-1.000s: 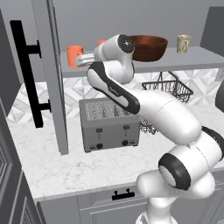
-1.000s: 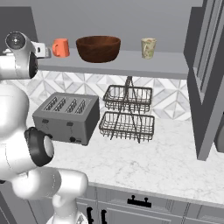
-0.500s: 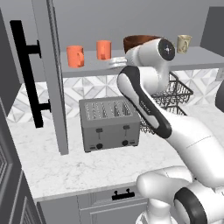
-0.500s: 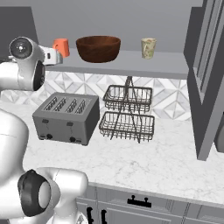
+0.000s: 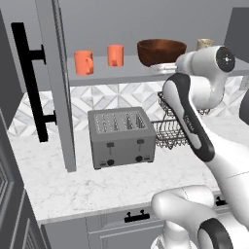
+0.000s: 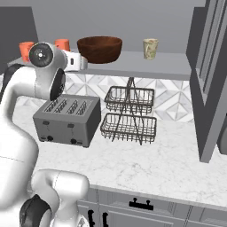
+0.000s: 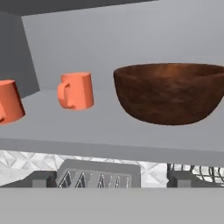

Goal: Gather all objects into one cabinet and sort the glasses and bowls to opposite sides.

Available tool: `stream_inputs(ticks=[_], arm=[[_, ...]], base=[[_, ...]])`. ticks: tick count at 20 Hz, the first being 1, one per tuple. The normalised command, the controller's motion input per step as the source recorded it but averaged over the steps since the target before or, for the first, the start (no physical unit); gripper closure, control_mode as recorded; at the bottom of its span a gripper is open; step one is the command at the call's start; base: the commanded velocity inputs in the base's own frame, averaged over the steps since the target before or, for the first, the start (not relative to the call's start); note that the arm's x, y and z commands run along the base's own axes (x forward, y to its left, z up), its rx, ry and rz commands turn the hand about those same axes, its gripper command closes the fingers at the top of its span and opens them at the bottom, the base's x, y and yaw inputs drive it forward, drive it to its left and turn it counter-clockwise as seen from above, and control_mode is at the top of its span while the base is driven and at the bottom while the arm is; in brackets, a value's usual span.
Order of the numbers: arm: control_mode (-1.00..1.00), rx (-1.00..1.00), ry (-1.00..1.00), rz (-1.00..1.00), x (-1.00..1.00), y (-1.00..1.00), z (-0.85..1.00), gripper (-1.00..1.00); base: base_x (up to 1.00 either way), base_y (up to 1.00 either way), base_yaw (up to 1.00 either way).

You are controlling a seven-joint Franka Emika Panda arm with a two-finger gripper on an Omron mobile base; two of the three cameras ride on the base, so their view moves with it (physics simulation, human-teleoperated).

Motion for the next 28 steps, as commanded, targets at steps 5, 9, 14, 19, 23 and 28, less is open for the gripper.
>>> stream_inputs(ticks=[5,9,14,19,23,28], arm=[[-1.0,0.0,0.0,-0.06,-0.21,-1.0,0.27,-1.0],[-1.0,0.0,0.0,-0.09,-0.28,-0.94,0.1,-1.0],[-1.0,0.0,0.0,-0.11,-0.26,-0.92,0.0,-1.0],[-1.0,0.0,0.0,-0.11,-0.11,-0.88,0.0,-1.0],[-1.0,0.0,0.0,-0.04,0.0,-0.65,0.0,-1.0],[-1.0,0.0,0.0,0.0,0.0,-0.37,0.0,-1.0]], base=[[0.0,0.0,0.0],[0.0,0.0,0.0],[0.0,0.0,0.0],[0.0,0.0,0.0],[0.0,0.0,0.0],[0.0,0.0,0.0]])
